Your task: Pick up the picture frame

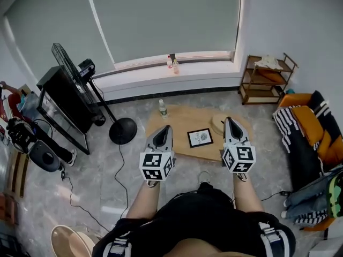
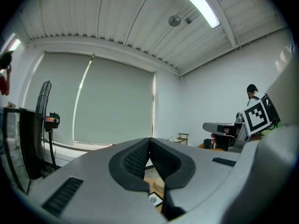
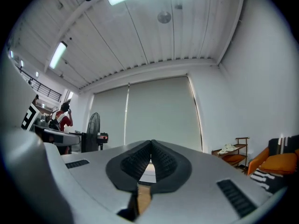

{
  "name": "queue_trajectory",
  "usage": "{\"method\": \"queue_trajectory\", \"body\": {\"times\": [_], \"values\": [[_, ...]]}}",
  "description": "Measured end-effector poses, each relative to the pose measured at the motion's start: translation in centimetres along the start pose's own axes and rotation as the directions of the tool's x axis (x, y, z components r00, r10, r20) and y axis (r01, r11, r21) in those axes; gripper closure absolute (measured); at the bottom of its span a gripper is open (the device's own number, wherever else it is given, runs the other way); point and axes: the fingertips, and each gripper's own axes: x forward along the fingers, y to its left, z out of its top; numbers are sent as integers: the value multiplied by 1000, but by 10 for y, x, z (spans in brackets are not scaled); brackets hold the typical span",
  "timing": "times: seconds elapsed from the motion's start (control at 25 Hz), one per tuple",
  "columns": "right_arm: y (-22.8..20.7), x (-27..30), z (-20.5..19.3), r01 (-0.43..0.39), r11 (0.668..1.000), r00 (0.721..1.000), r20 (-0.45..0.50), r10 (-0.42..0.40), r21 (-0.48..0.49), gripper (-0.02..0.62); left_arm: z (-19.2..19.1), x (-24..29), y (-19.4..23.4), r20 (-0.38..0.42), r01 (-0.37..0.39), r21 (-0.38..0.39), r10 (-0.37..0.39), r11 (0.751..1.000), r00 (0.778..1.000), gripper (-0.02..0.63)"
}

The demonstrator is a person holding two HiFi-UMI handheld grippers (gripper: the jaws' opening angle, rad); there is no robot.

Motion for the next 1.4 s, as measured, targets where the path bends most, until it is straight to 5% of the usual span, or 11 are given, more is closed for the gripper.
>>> {"method": "queue_trajectory", "body": {"times": [0.4, 0.76, 1.4], "values": [[-133, 173, 8, -64, 998, 998, -2, 64, 11, 578, 33, 209, -5, 3, -41, 9, 41, 999, 999, 584], [-208, 286, -6, -109, 994, 993, -36, 110, 22, 578, 30, 351, -5, -31, -45, 29, 46, 999, 998, 584], [-229, 391, -38, -162, 986, 982, -92, 166, 44, 578, 21, 446, 55, -91, -114, 28, 116, 993, 989, 584]]}}
